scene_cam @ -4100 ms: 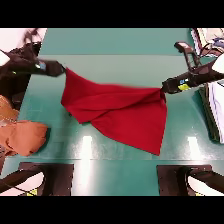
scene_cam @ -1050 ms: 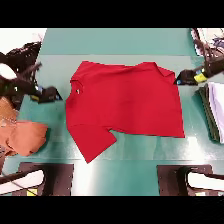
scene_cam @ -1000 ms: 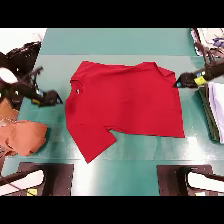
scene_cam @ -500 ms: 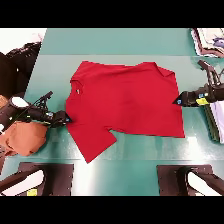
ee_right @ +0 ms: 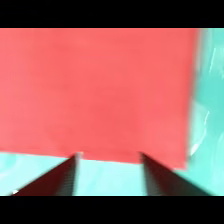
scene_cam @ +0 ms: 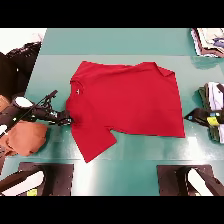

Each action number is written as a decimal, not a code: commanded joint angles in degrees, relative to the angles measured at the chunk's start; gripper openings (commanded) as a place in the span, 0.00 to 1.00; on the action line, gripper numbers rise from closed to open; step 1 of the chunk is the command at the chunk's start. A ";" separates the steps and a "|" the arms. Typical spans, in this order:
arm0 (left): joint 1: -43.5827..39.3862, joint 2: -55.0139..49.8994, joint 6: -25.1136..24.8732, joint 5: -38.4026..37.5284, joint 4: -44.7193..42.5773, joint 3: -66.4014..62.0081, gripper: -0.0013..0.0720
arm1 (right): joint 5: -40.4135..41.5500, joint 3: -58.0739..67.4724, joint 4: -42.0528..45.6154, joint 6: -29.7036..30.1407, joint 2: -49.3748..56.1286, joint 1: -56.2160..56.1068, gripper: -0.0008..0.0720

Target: Fold the shirts.

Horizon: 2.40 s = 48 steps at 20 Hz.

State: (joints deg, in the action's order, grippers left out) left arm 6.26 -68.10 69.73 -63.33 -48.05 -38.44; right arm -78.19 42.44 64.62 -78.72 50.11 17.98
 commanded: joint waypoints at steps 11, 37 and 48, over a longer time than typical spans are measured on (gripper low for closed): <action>-0.22 0.07 -0.35 -1.70 0.50 -4.61 0.05 | 5.33 -14.27 -9.25 4.07 11.06 21.05 0.59; -0.04 19.17 4.76 1.03 -2.73 -70.42 0.05 | 12.22 46.05 -17.90 4.66 -6.95 6.08 0.03; -0.04 19.39 9.40 2.21 -1.62 -84.19 0.05 | -2.47 74.14 5.35 -1.92 -1.90 6.19 0.03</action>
State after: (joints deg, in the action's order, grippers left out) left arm 6.17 -48.66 78.17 -60.88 -49.19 -125.08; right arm -74.65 111.33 64.47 -78.83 45.41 24.14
